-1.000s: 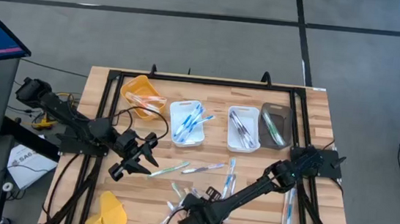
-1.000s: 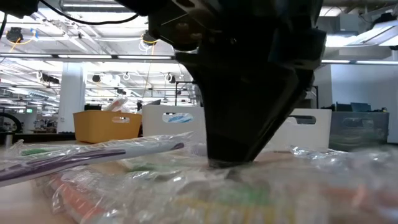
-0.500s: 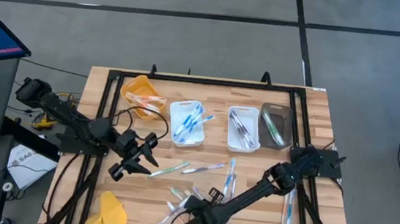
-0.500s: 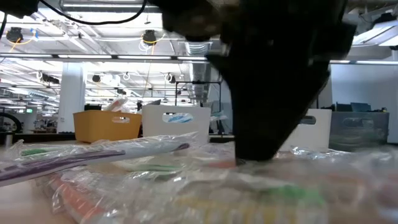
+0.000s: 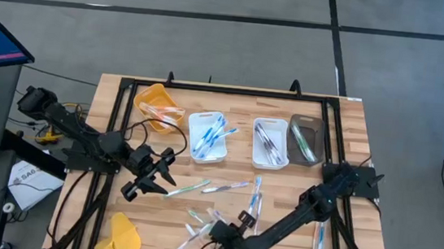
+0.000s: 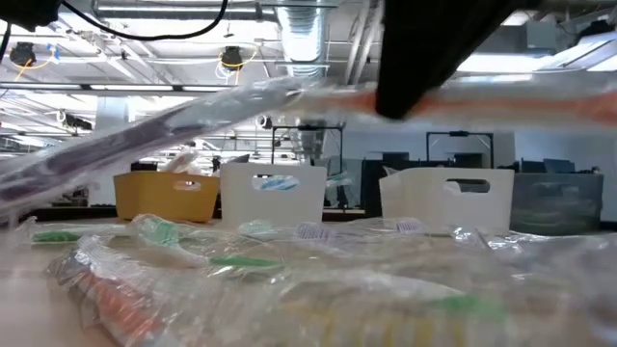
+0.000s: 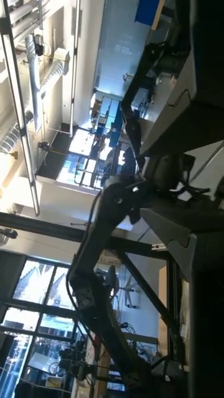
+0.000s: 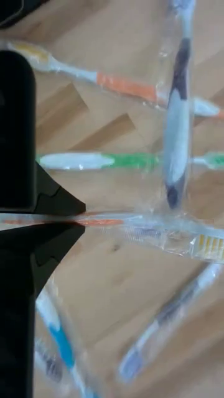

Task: Pick & Place Toothbrushes
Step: Put the middle orange toothbrush into the orange bin

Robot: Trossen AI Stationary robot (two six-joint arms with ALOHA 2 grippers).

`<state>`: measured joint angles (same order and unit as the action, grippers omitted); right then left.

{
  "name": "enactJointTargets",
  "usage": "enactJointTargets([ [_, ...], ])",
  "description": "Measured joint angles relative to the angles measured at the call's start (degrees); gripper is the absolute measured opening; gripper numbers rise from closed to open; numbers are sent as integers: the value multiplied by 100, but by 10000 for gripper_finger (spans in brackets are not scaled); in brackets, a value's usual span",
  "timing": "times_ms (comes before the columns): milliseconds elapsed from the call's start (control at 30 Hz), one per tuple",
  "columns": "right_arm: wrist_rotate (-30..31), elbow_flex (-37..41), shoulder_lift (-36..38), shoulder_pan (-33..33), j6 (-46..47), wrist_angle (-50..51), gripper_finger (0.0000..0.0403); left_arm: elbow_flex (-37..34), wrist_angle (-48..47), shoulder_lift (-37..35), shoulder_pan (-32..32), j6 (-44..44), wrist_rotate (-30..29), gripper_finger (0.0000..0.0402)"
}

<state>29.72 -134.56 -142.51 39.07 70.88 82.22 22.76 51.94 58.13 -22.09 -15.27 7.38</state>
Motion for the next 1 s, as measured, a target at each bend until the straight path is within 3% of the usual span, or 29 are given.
enactJointTargets([
  [500,1574,-37,296,241,676,817,4,0,-49,0,-5,-17,2,136],
  [667,2173,-37,308,180,407,427,4,-4,-321,11,-156,98,34,136],
  [833,3507,-39,555,438,-708,-810,4,-4,-327,153,-452,1062,46,136],
  [1000,4248,-39,646,643,-3313,-3053,5,-7,-255,653,-660,1839,-375,136],
])
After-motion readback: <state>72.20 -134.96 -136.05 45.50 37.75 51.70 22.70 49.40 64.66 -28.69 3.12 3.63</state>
